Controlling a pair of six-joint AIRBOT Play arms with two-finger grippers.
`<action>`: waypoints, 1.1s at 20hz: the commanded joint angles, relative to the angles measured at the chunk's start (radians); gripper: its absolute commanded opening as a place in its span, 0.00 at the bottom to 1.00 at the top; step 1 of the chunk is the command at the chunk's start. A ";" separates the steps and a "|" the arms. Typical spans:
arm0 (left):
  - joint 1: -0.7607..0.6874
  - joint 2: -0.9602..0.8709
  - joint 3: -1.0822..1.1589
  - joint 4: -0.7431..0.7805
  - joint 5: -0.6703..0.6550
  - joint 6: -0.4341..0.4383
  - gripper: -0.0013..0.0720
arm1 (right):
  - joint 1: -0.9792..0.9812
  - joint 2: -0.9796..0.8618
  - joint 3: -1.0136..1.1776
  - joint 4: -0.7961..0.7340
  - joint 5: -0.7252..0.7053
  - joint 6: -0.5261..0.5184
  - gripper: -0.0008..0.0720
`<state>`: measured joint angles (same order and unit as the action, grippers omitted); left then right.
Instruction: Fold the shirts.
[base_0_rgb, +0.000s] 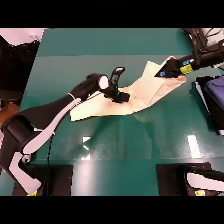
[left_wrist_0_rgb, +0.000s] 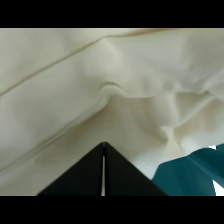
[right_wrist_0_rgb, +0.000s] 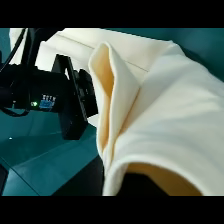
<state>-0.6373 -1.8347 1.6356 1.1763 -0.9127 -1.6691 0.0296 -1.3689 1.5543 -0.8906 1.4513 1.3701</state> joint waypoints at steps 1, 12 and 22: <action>0.063 0.029 0.040 0.004 -0.091 0.028 0.05 | 0.099 0.010 -0.001 0.000 -0.090 0.032 0.04; 0.325 0.497 0.040 0.393 -0.274 0.056 0.06 | 0.423 -0.120 -0.001 0.005 -0.431 0.063 0.04; 0.397 0.637 0.044 0.459 -0.443 0.107 0.06 | 0.624 -0.241 -0.001 0.009 -0.620 0.061 0.04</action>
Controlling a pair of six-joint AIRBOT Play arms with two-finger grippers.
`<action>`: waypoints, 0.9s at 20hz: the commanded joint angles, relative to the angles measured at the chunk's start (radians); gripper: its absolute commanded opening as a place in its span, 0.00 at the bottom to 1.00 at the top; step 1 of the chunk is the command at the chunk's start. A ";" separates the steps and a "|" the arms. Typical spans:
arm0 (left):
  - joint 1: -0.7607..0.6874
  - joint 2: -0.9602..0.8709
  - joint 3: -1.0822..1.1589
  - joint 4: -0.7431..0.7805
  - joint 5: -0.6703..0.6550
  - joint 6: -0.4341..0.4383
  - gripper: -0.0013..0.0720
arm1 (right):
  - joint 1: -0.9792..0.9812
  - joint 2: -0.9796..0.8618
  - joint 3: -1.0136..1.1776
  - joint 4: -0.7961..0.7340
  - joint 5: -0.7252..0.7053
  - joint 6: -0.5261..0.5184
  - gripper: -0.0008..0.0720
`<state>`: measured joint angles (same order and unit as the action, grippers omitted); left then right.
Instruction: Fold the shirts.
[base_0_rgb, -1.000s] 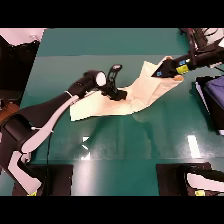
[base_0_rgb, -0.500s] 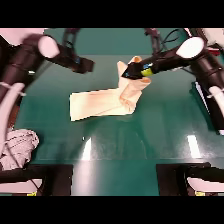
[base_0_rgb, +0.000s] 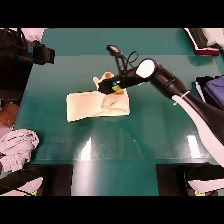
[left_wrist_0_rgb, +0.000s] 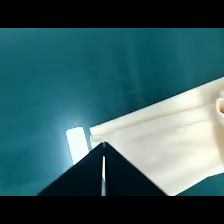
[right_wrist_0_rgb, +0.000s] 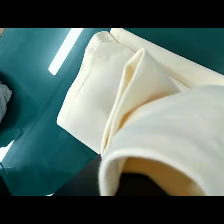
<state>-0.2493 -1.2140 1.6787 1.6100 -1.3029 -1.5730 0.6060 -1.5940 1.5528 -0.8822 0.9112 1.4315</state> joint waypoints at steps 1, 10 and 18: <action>0.009 0.016 0.001 0.026 -0.051 0.011 0.06 | 0.060 -0.016 0.000 0.000 -0.114 0.000 0.04; 0.009 0.016 0.001 0.026 -0.055 0.010 0.06 | 0.214 -0.183 0.207 0.208 -0.263 -0.298 0.75; 0.009 0.016 -0.002 0.036 -0.135 0.010 0.06 | 0.029 -0.189 0.322 0.199 0.126 -0.288 0.73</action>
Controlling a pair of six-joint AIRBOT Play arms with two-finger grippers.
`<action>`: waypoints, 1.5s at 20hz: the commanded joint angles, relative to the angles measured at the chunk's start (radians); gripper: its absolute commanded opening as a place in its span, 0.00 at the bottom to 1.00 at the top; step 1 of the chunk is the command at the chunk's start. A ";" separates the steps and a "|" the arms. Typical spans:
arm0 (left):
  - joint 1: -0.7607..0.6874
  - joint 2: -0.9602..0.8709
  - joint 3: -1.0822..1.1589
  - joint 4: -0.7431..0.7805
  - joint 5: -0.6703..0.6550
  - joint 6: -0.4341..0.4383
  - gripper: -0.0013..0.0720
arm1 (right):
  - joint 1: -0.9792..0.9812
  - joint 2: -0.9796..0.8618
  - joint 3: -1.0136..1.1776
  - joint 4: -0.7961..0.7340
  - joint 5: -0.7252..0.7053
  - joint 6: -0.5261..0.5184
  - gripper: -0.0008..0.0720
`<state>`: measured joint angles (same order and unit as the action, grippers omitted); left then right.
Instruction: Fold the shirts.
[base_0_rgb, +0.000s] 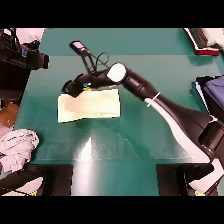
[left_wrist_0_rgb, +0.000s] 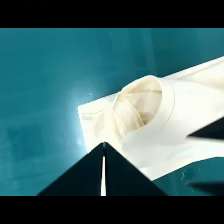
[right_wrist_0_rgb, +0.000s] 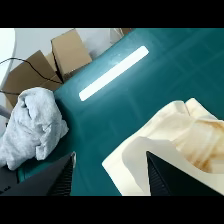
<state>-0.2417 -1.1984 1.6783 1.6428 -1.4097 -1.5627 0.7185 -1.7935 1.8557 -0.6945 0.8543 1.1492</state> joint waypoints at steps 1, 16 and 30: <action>0.001 0.000 -0.013 0.000 -0.036 0.000 0.06 | -0.133 0.023 0.003 0.011 0.251 -0.004 0.70; 0.198 -0.145 -0.466 -0.477 0.163 0.104 0.71 | -0.452 0.381 -0.614 0.011 0.215 0.001 0.70; 0.198 -0.018 -0.427 -0.393 -0.173 0.153 0.05 | -0.453 0.404 -0.640 0.011 0.187 0.001 0.70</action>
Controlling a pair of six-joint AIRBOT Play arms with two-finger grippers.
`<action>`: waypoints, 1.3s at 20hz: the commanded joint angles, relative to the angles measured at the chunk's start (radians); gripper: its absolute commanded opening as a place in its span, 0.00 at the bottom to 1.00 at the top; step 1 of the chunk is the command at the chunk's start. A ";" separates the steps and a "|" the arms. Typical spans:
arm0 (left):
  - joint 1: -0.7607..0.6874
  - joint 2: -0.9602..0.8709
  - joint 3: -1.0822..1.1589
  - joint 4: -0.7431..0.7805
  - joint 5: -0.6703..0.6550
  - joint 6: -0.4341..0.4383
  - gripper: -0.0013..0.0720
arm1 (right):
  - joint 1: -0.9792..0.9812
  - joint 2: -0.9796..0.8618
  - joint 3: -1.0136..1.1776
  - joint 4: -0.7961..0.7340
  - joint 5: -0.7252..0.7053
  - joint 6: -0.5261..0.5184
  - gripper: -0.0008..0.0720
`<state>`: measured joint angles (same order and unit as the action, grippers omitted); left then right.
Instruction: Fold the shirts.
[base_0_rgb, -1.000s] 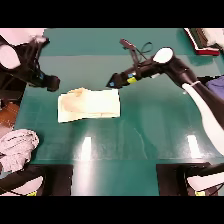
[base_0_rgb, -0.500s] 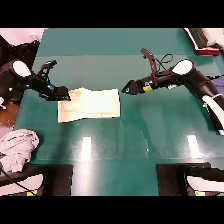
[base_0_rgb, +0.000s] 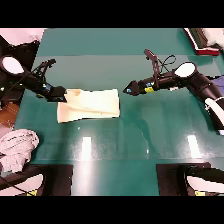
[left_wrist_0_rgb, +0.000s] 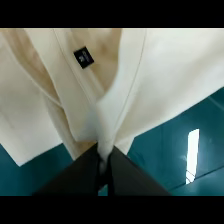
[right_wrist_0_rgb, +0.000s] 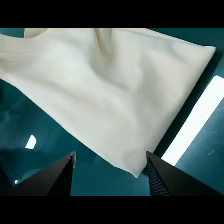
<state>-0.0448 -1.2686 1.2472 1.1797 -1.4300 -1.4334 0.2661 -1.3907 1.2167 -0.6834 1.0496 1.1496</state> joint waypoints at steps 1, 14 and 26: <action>0.001 0.055 -0.007 0.090 -0.206 0.024 0.06 | 0.000 0.001 -0.001 0.000 -0.012 0.001 0.70; 0.001 0.061 -0.430 0.172 -0.049 0.008 0.33 | 0.000 0.001 -0.001 0.001 -0.003 0.002 0.70; 0.001 0.255 -0.062 0.019 -0.090 -0.006 0.33 | -0.002 -0.261 0.012 0.092 0.103 0.037 0.97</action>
<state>-0.0441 -1.0328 1.1515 1.2438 -1.5127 -1.4391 0.2611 -1.5631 1.2205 -0.6479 1.1206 1.1812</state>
